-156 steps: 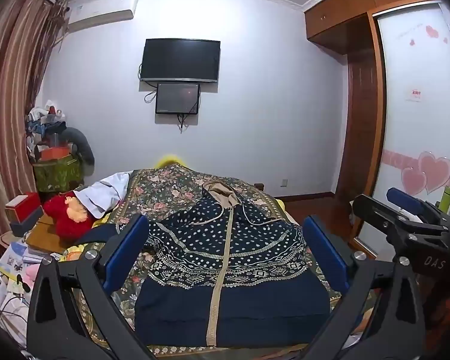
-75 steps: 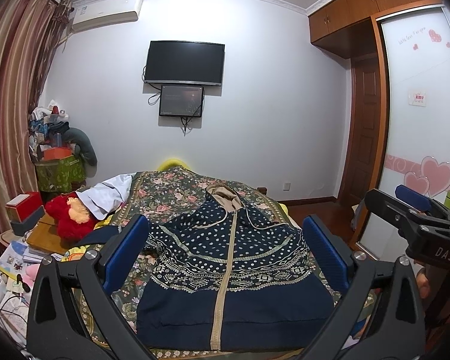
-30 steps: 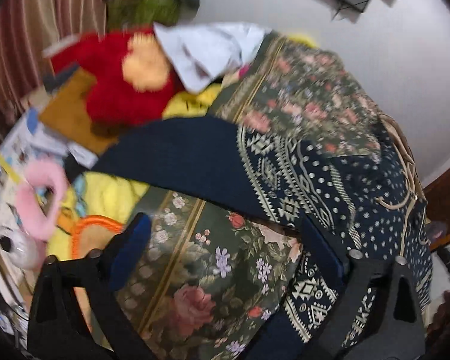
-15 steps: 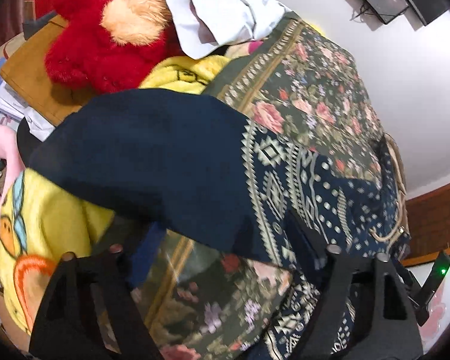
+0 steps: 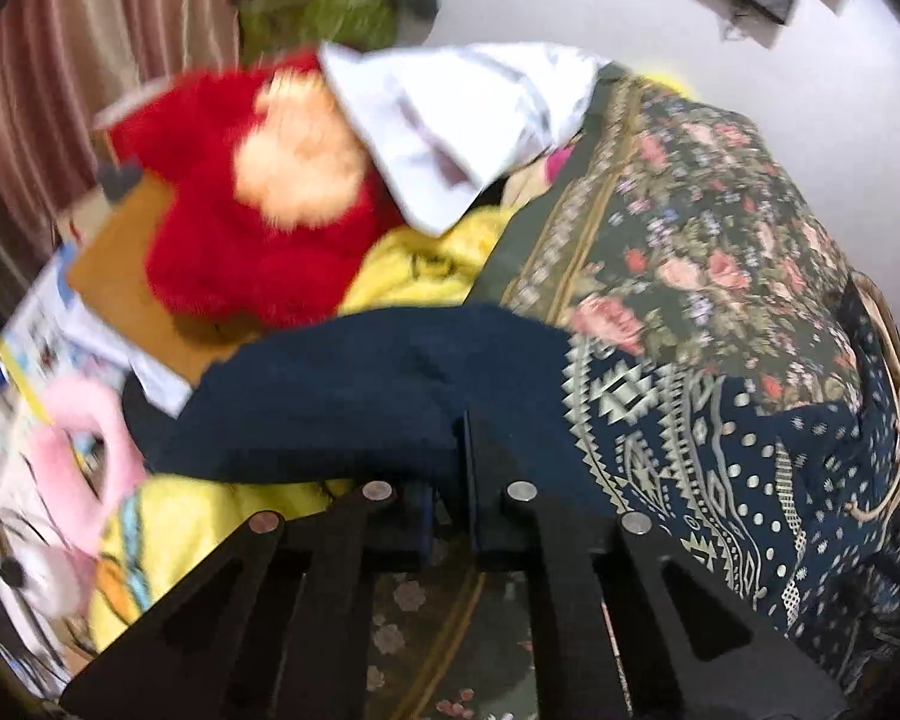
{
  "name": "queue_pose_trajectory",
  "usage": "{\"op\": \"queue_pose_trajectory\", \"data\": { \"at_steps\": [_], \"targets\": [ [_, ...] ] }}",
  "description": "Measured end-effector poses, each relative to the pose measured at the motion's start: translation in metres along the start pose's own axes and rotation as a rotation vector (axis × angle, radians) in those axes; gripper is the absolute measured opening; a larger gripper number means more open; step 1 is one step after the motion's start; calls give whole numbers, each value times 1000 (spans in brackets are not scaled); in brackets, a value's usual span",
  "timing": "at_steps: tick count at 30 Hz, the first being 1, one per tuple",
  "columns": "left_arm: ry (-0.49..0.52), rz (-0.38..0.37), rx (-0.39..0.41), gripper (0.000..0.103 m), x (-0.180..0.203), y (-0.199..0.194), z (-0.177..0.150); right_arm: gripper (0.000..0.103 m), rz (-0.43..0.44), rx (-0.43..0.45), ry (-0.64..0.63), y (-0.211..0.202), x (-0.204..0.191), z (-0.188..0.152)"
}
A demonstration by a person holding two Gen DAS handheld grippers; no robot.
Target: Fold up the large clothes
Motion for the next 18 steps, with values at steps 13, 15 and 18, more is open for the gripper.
{"op": "queue_pose_trajectory", "data": {
  "at_steps": [13, 15, 18],
  "targets": [
    [350, -146, 267, 3, 155, -134, 30, 103, -7, 105, 54, -79, 51, -4],
    [386, -194, 260, 3, 185, -141, 23, 103, -14, 111, 58, -89, 60, -10],
    [459, -258, 227, 3, 235, -143, 1, 103, -31, 112, 60, -103, 77, -22]
  ]
}}
Point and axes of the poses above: each gripper's, at about its wrist camera, not at the fingertips, and y roughly the way its jaws point, x to its right, z to its top, the point moved 3 cm from there along y, roughly the way its jaws point
